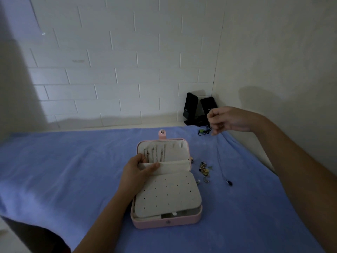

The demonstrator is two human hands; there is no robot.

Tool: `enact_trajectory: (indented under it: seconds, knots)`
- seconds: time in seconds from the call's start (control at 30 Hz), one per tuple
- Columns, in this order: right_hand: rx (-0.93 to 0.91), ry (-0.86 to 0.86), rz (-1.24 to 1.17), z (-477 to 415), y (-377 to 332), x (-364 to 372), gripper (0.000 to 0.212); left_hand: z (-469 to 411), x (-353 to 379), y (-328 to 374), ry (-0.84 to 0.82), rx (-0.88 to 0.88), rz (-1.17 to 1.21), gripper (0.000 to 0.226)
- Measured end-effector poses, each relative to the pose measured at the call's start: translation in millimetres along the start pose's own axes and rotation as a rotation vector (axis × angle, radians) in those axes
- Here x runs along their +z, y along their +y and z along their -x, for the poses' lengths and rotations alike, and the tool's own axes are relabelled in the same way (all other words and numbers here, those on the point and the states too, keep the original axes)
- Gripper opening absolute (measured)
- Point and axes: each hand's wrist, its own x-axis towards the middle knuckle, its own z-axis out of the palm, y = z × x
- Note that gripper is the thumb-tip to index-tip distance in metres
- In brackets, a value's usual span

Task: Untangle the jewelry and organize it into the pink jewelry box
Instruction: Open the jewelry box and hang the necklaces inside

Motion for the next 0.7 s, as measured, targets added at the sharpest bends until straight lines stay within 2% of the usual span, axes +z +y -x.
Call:
enact_trajectory:
  seconds: [0.13,0.3,0.37,0.7]
  knots:
    - [-0.032,-0.006,0.079,2.7,-9.2,7.1,0.009,1.0,0.3,1.7,-0.007,-0.005,0.015,0.039]
    - [-0.102,0.069,0.517,3.3,-27.1,14.9,0.009,0.3,-0.1,2.3,0.005,-0.007,-0.017,0.039]
    - [-0.128,0.070,0.613,3.3,-36.6,18.8,0.005,0.4,0.4,1.7,-0.002,-0.010,-0.020,0.039]
    - [-0.288,0.152,0.701,8.1,-93.3,29.6,0.008,1.0,-0.6,1.2,0.014,0.003,-0.031,0.038]
